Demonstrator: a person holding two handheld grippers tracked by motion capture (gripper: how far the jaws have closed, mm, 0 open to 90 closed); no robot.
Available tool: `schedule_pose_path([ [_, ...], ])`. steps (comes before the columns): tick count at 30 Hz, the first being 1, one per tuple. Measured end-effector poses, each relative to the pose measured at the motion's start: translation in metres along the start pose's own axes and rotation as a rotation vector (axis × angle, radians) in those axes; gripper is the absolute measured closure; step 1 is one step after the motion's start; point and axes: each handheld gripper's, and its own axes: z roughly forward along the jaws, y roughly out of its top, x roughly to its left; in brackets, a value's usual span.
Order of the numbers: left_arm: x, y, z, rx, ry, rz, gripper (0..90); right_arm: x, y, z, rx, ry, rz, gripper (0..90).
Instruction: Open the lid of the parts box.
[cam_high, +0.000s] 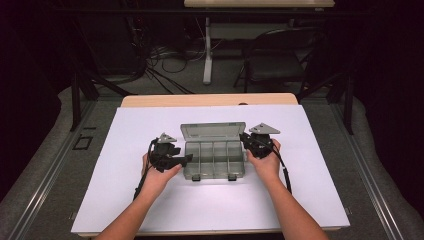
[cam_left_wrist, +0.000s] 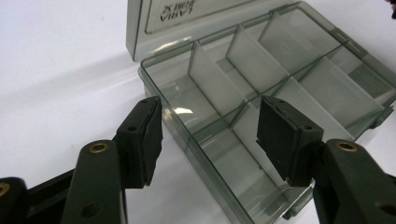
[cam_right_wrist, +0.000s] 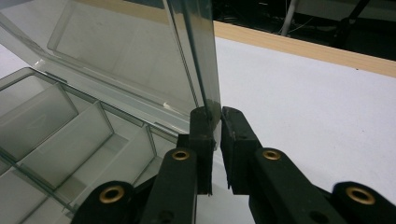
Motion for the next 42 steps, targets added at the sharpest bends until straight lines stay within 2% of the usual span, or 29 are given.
schedule_pose_path([
  [6, -0.001, -0.004, 0.005, 0.024, 0.012, 0.004, 41.7, 0.0, 0.0, 0.0, -0.001, -0.002, 0.001, 83.5],
  [11, -0.001, -0.011, 0.018, 0.072, 0.024, 0.001, 44.1, 0.0, 0.0, 0.0, -0.002, -0.003, 0.005, 83.6],
  [13, -0.001, -0.012, 0.02, 0.074, 0.029, 0.002, 45.9, 0.0, 0.0, 0.0, -0.002, -0.004, 0.007, 83.6],
  [17, -0.001, -0.015, 0.027, 0.095, 0.045, 0.018, 48.4, 0.001, 0.0, 0.0, -0.001, -0.011, 0.011, 83.7],
  [23, 0.0, -0.019, 0.032, 0.1, 0.062, 0.006, 51.4, 0.002, 0.0, 0.001, -0.004, -0.019, 0.023, 83.8],
  [26, 0.001, -0.021, 0.035, 0.104, 0.071, 0.016, 54.2, 0.003, 0.0, 0.001, -0.005, -0.024, 0.03, 84.0],
  [29, -0.001, -0.022, 0.037, 0.094, 0.072, 0.011, 56.8, 0.002, 0.0, 0.002, -0.005, -0.024, 0.046, 84.0],
  [31, -0.001, -0.021, 0.037, 0.097, 0.077, 0.029, 57.4, 0.003, 0.0, 0.002, -0.005, -0.029, 0.047, 84.1],
  [37, -0.006, -0.022, 0.038, 0.094, 0.112, 0.037, 59.0, 0.004, 0.002, 0.003, 0.004, -0.045, 0.074, 84.7],
  [42, -0.006, -0.023, 0.038, 0.098, 0.115, 0.044, 59.5, 0.003, 0.003, 0.004, 0.009, -0.043, 0.093, 84.8],
])
